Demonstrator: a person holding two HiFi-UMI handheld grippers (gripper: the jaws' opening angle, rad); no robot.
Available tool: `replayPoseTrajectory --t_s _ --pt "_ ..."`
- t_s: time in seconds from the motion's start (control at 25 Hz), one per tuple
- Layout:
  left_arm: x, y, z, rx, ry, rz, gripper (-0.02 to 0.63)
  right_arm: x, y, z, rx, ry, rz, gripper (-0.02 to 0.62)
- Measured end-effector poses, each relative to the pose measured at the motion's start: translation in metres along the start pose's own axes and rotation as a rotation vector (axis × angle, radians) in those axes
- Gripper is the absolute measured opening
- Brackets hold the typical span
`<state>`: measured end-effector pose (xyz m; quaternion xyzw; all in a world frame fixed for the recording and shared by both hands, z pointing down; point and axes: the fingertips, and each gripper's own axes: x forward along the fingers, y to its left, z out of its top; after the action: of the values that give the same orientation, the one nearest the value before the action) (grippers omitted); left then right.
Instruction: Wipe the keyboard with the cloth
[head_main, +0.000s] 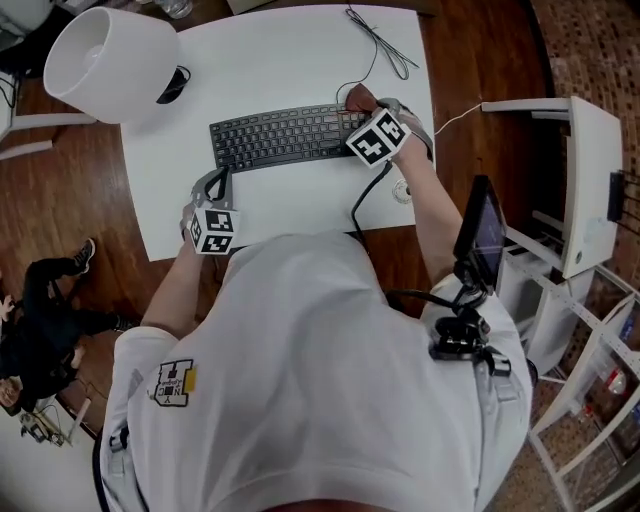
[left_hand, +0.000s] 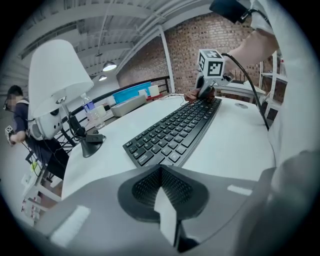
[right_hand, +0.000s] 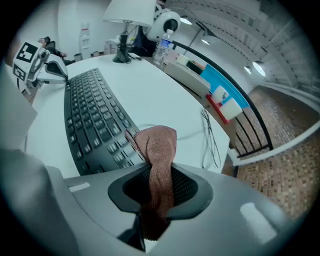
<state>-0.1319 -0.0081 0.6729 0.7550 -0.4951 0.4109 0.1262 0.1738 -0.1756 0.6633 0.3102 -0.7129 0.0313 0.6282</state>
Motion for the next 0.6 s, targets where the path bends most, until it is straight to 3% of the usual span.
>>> replayPoseTrajectory --t_s 0.16,0.28,0.44,0.6 --pt "0.006 -0.006 0.000 -0.002 0.007 0.004 -0.002 0.004 -0.042 -0.063 0.110 0.075 -0.068 0.091" --pt "0.001 -0.006 0.004 -0.011 0.014 0.016 -0.002 0.000 -0.050 -0.082 0.150 0.093 -0.071 0.091" --pt "0.000 0.002 0.003 -0.020 -0.002 0.014 -0.002 -0.008 -0.043 -0.056 0.132 0.080 -0.085 0.091" --pt "-0.006 -0.005 0.006 -0.028 -0.032 0.019 -0.002 -0.030 -0.012 -0.007 0.046 -0.019 -0.070 0.091"
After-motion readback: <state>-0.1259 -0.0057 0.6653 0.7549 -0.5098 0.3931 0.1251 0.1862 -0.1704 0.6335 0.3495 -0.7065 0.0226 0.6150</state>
